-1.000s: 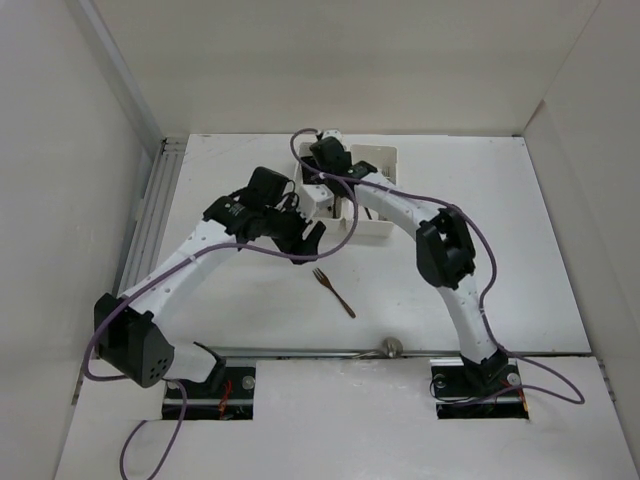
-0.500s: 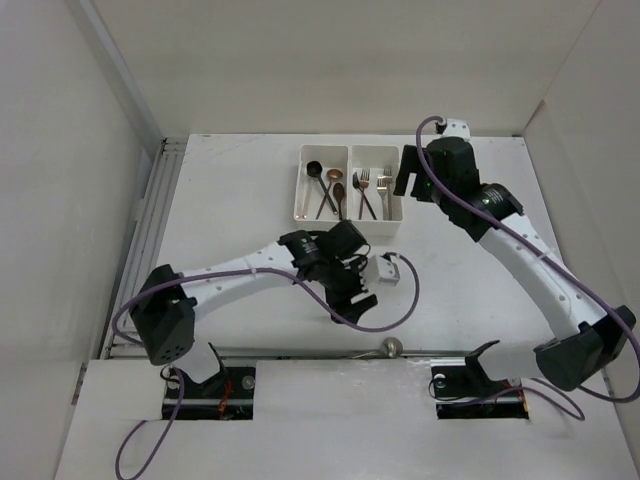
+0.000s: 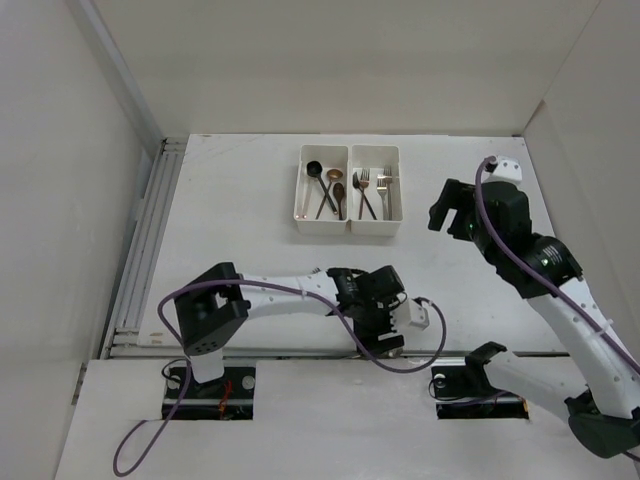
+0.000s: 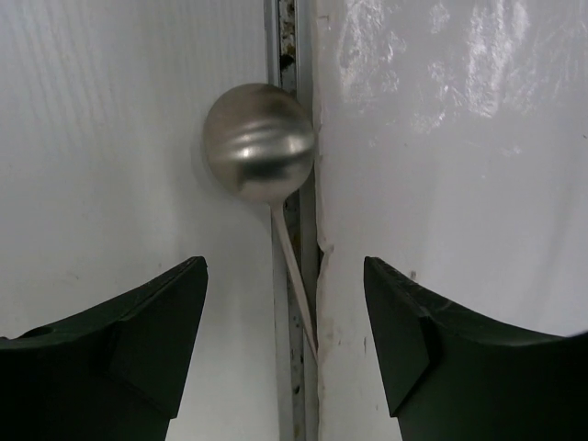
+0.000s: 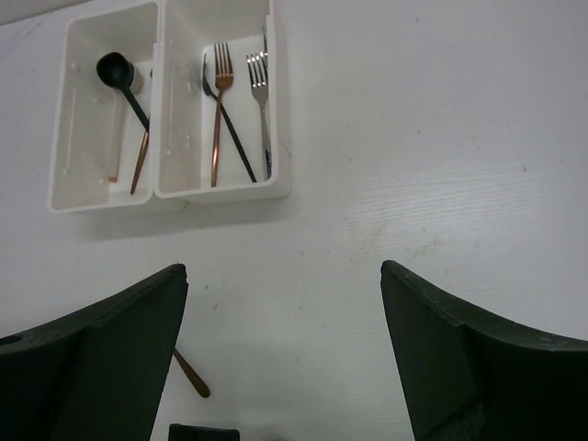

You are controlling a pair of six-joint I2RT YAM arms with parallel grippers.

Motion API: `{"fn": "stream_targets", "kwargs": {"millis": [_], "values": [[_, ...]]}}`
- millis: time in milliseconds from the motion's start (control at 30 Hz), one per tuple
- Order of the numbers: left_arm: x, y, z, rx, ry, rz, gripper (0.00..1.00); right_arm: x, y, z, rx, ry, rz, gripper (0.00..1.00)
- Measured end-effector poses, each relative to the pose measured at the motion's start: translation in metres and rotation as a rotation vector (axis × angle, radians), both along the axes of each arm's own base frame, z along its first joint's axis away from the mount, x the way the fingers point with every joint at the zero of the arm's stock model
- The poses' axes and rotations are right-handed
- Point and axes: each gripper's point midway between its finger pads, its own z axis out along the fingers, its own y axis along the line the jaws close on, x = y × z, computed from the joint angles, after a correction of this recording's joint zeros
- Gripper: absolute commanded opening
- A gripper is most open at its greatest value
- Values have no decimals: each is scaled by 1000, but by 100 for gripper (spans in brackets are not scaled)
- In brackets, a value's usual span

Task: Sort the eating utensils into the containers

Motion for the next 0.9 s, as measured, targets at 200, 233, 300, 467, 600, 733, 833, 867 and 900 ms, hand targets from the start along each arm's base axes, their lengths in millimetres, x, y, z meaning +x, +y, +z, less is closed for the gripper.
{"fn": "stream_targets", "kwargs": {"millis": [200,233,300,467,600,733,833,867,900], "values": [[-1,-14,-30,32,-81,51,57,-22,-13,-15,7,30,-26,89],[0,-14,-34,40,-97,64,56,-27,-16,-17,9,36,-29,89],[8,-16,-39,41,-142,98,53,-36,-20,-17,24,31,-35,89],[20,-19,-41,32,-193,161,48,-58,-33,-7,86,-29,-54,88],[19,-23,-42,23,-201,170,44,-66,-38,-3,107,-50,-65,88],[15,-27,-44,16,-245,169,44,-67,-40,-9,91,-26,-76,88],[12,-29,-45,14,-293,170,28,-68,-42,-12,81,-15,-81,88],[10,-31,-45,12,-300,167,22,-68,-42,-12,79,-13,-81,88],[8,-32,-45,14,-308,167,7,-69,-42,-13,79,-12,-82,88]]}}
